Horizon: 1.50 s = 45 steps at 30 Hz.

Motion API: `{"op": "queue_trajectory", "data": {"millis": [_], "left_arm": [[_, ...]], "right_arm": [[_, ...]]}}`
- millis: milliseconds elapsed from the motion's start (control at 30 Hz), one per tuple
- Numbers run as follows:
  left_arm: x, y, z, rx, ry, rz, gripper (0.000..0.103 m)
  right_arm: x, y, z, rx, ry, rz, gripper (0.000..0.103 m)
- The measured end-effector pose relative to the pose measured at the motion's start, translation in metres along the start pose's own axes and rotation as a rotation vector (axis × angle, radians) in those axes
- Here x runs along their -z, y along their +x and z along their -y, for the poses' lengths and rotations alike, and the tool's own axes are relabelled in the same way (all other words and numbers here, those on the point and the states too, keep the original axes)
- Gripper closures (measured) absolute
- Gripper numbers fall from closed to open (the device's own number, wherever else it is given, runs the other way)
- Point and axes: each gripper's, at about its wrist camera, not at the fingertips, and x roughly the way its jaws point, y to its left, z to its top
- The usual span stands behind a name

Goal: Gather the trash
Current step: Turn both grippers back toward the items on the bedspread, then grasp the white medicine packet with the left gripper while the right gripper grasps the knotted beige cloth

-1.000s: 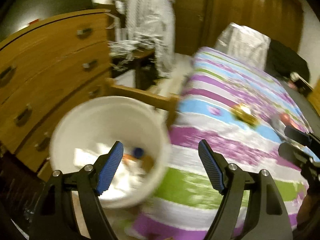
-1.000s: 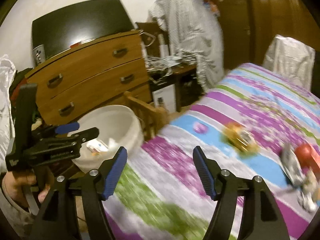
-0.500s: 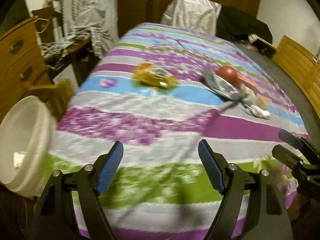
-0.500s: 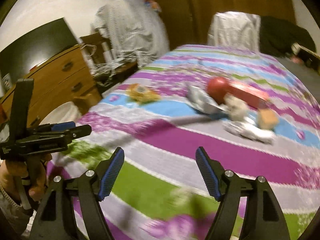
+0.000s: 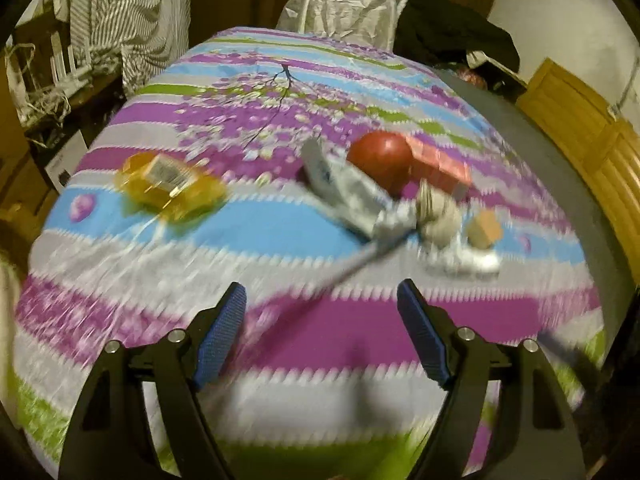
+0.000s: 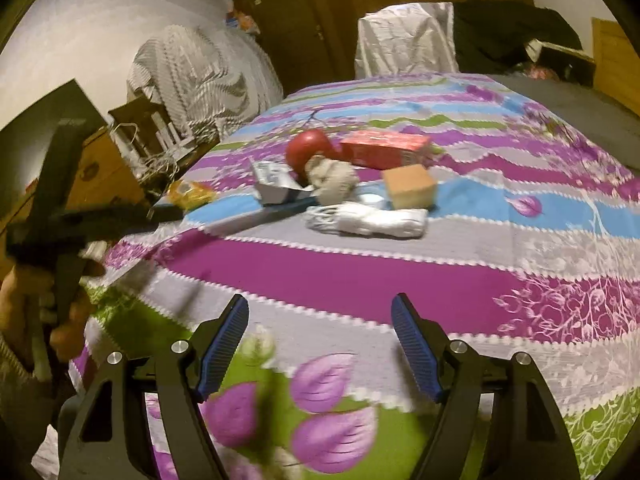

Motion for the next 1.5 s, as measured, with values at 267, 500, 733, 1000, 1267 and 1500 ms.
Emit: {"op": "queue_trajectory", "data": {"millis": [267,500,733,1000,1267,1500], "left_arm": [[-0.048,0.069,0.02,0.004,-0.073,-0.083,0.016],[-0.047,0.105,0.03,-0.046,-0.032,-0.138,0.016],[-0.05,0.106,0.025,-0.06,-0.056,-0.101,0.057],[-0.039,0.089,0.012,-0.039,-0.016,-0.11,0.063],[-0.036,0.092,0.005,-0.016,-0.014,-0.107,0.061],[-0.037,0.095,0.003,-0.009,-0.013,-0.098,0.06]], "right_arm": [[0.007,0.015,0.026,-0.07,0.083,-0.029,0.026],[0.009,0.019,0.026,-0.111,0.092,-0.035,0.026],[0.01,0.019,0.023,-0.103,0.08,-0.03,0.025],[-0.025,0.022,0.008,-0.109,-0.01,-0.003,0.028],[-0.114,0.104,-0.02,-0.021,-0.205,-0.084,0.034],[-0.13,0.165,-0.014,0.092,-0.252,-0.199,0.054]]}}
